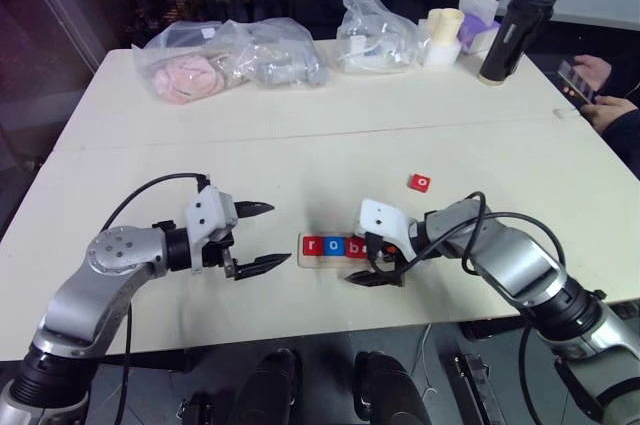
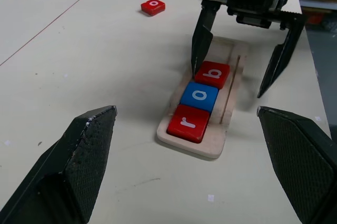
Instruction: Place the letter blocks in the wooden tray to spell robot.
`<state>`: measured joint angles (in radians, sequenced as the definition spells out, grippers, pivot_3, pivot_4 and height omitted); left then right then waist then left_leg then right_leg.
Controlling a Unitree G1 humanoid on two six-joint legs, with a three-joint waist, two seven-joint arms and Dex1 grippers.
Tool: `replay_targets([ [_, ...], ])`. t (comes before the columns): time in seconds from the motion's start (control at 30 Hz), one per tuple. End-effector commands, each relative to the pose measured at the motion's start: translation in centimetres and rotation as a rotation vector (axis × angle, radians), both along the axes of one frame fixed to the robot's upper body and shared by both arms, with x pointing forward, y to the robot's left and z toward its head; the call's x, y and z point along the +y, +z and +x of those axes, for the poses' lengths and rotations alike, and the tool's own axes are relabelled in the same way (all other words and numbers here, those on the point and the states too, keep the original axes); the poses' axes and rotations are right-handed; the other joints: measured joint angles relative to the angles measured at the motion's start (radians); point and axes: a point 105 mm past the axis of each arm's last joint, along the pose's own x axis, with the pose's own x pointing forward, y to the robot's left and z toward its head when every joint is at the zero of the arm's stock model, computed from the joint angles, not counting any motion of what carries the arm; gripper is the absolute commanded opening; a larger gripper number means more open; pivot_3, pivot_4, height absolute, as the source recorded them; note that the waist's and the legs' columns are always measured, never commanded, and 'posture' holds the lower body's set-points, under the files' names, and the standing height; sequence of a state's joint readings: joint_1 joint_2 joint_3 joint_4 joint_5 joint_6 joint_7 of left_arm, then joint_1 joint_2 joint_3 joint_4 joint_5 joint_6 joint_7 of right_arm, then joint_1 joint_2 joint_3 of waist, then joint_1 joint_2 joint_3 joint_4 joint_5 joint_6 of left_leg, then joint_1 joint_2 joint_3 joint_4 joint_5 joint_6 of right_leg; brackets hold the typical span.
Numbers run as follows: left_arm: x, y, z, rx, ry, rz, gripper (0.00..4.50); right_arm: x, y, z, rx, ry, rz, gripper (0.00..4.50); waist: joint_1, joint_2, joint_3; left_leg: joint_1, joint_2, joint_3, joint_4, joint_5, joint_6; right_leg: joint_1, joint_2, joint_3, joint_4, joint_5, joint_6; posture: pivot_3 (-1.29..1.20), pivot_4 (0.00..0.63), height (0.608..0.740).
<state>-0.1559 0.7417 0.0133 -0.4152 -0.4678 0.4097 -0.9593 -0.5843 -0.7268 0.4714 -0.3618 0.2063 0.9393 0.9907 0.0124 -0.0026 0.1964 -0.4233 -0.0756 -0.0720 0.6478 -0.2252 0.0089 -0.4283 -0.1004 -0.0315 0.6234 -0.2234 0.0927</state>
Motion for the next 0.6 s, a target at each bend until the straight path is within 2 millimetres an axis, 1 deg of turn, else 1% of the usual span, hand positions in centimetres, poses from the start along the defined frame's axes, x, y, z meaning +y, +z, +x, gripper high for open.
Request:
replay_targets([
  [0.03,-0.5,0.5,-0.3,-0.023,-0.024,-0.006,4.50,0.3,2.0,-0.1,-0.052,0.019,0.037,4.47,0.000,0.000,0.000,0.000,0.000,0.000,0.000,0.000,0.000,0.000,0.000,0.000,0.000,0.000,0.000,0.00,0.150,0.740],
  [0.17,-0.6,0.5,-0.3,-0.021,-0.027,-0.007,4.50,-0.1,3.3,0.1,-0.087,0.000,0.048,4.47,0.001,0.000,0.000,0.000,0.000,0.000,0.000,0.000,0.000,0.000,0.000,0.000,0.000,0.000,0.000,0.00,0.150,0.740],
  [0.33,-0.8,0.5,-0.3,-0.019,-0.036,-0.009,4.50,-0.2,4.2,0.4,-0.129,-0.023,0.059,4.47,0.000,0.000,0.000,0.000,0.000,0.000,0.000,0.000,0.000,0.000,-0.001,0.000,0.000,0.000,0.000,0.00,0.150,0.740],
  [0.4,-0.8,0.5,-0.3,-0.019,-0.038,-0.008,4.50,-0.4,4.2,0.7,-0.141,-0.046,0.058,4.47,0.000,0.000,0.000,0.000,0.000,0.000,0.000,0.000,0.000,0.000,-0.001,0.000,0.000,0.000,0.000,0.00,0.150,0.740],
  [0.6,-0.8,0.5,-0.2,-0.020,-0.039,-0.008,4.50,-1.0,2.9,1.3,-0.140,-0.070,0.025,4.47,0.000,0.000,0.000,0.000,0.000,0.000,0.000,0.000,0.000,0.000,-0.001,0.000,0.000,0.000,0.000,0.00,0.150,0.740],
])
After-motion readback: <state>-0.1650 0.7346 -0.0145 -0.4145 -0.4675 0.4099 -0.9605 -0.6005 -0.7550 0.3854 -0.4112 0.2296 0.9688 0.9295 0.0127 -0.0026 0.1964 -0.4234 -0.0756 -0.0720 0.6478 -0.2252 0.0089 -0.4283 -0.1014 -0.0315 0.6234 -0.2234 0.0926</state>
